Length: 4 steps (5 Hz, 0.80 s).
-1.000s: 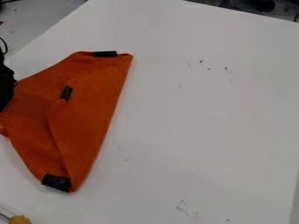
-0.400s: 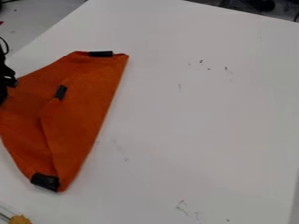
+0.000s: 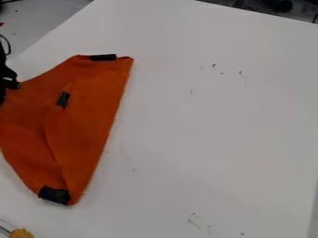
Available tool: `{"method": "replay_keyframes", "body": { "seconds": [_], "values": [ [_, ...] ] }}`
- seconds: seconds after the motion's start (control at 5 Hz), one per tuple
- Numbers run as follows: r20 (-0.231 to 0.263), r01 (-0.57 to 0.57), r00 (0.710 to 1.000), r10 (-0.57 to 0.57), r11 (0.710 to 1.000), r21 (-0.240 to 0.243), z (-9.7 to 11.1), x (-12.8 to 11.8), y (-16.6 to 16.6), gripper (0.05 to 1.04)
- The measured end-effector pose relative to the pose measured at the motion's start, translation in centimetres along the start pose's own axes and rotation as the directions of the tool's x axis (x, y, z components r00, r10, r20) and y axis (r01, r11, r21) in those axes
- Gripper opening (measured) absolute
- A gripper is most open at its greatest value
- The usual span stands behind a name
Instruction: Fold the cloth from left to right
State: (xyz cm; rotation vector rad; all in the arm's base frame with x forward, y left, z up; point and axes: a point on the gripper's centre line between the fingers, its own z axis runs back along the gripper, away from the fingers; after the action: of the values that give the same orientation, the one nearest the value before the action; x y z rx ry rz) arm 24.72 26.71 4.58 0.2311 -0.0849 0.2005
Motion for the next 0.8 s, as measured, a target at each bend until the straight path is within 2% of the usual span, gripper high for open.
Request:
{"method": "replay_keyframes", "body": {
  "seconds": [0.2,0.4,0.6,0.8],
  "values": [
    [0.011,0.052,0.999,-0.053,0.998,0.039,2.2,1.3,-3.1,0.058],
    [0.013,0.103,0.995,-0.103,0.993,0.056,3.3,2.6,-6.4,0.058],
    [0.014,0.155,0.988,-0.155,0.988,0.028,3.8,3.4,-9.7,0.058],
    [0.002,0.19,0.982,-0.19,0.982,-0.009,3.2,3.8,-12.2,0.058]
  ]
}}
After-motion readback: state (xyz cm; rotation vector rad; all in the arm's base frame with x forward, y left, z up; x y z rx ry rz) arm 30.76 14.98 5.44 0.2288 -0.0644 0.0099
